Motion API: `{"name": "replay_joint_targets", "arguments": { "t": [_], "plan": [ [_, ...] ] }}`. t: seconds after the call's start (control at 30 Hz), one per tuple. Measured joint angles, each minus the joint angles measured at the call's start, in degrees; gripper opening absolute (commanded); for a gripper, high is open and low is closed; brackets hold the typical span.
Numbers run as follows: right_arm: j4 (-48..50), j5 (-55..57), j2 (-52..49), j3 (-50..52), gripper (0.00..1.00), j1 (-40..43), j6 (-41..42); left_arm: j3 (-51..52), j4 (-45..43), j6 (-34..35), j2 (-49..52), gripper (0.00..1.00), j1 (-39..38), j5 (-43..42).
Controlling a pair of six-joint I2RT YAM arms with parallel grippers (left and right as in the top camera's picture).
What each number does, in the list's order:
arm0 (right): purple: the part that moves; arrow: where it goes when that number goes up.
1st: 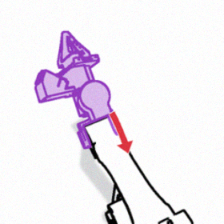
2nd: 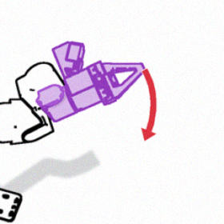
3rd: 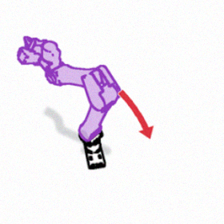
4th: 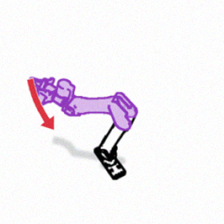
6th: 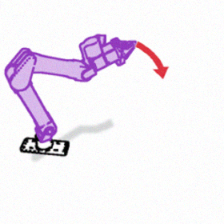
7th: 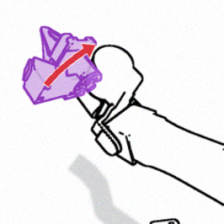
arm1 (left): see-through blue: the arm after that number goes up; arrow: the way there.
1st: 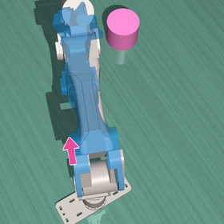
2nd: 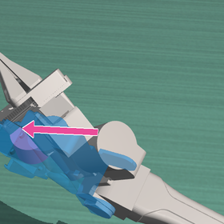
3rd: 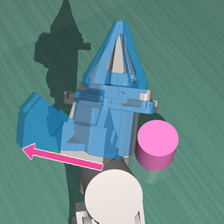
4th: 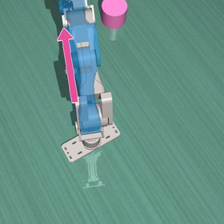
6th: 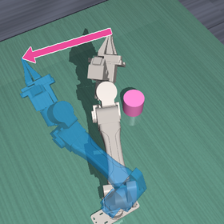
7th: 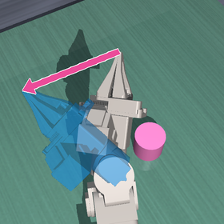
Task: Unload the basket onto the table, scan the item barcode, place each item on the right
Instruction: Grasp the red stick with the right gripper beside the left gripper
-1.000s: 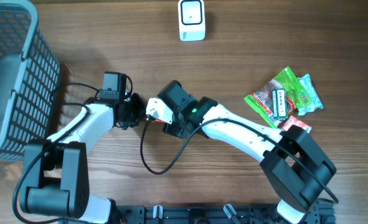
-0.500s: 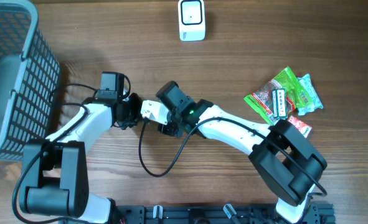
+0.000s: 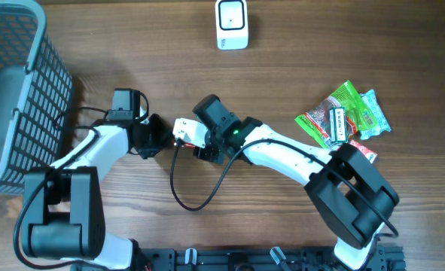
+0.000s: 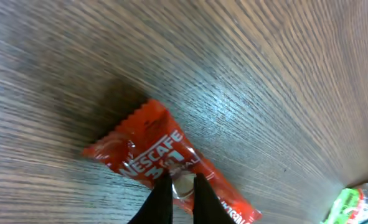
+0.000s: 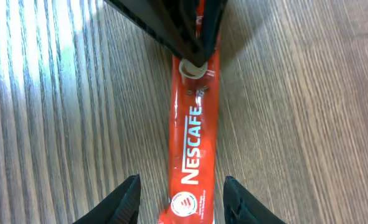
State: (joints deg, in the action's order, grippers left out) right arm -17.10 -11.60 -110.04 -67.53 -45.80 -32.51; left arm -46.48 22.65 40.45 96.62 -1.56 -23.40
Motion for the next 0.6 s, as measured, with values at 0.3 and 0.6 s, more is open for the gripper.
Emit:
{"name": "replay_joint_targets", "arguments": {
  "t": [0.3, 0.6],
  "plan": [
    [4.5, -2.0, -1.0, 0.0, 0.42, 0.6, -2.8, 0.0, -0.3, 0.6, 0.0, 0.19, 0.9, -2.1],
    [4.6, -3.2, -5.7, -0.1, 0.18, 0.8, -3.8, 0.0, -1.7, 0.6, 0.0, 0.25, 0.9, -2.7]
  ]
}}
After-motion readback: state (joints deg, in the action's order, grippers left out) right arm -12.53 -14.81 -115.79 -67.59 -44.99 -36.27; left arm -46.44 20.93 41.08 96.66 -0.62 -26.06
